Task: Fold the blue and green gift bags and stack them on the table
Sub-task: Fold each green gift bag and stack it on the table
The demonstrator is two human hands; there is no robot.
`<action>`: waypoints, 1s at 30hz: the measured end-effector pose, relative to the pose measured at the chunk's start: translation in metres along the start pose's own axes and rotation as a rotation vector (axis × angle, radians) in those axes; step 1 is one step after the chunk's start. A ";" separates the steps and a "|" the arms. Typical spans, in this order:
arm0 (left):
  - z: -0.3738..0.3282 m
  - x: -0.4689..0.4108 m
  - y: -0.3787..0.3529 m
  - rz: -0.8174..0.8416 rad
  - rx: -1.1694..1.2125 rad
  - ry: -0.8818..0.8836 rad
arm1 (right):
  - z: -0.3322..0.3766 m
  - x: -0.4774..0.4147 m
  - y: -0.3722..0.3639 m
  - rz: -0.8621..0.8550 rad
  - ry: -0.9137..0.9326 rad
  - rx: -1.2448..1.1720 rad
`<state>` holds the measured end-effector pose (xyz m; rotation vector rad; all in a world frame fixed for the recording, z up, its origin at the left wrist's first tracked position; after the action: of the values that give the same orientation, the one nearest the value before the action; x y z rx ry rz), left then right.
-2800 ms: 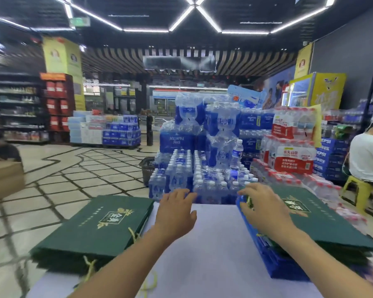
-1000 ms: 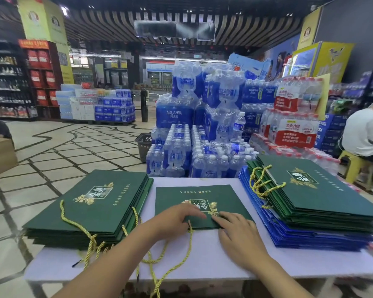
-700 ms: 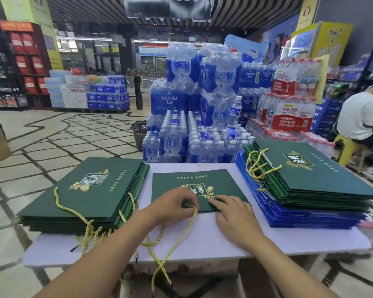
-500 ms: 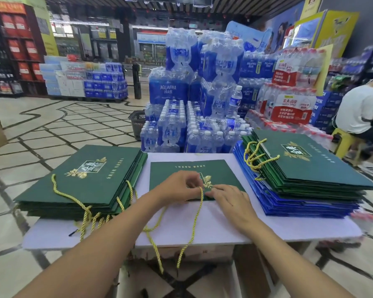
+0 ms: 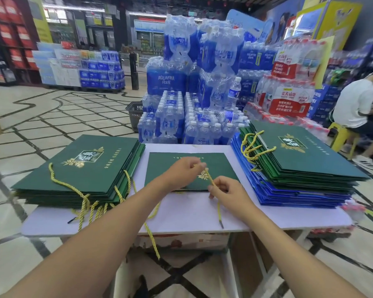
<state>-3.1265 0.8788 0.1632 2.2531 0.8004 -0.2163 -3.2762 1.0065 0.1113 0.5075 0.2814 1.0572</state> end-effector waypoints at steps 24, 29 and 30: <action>0.048 0.027 -0.020 0.008 -0.530 -0.315 | 0.001 0.002 0.015 -0.280 -0.056 -0.398; 0.050 0.027 -0.026 0.172 -0.672 -0.220 | -0.002 0.001 0.014 -0.248 -0.077 -0.501; 0.051 0.028 -0.025 0.169 -0.667 -0.215 | -0.002 0.000 0.014 -0.252 -0.074 -0.487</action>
<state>-3.1159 0.8712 0.1016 1.6206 0.4694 -0.0885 -3.2875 1.0129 0.1166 0.0687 0.0151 0.8206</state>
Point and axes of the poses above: each hand's wrist, its own x-axis away from the middle knuckle, its own y-axis out of the back of the hand, z = x × y, the point moved 1 cm from there along -x, towards the middle knuckle, and after that the axes turned 15 degrees about -y, right-handed, at the moved point
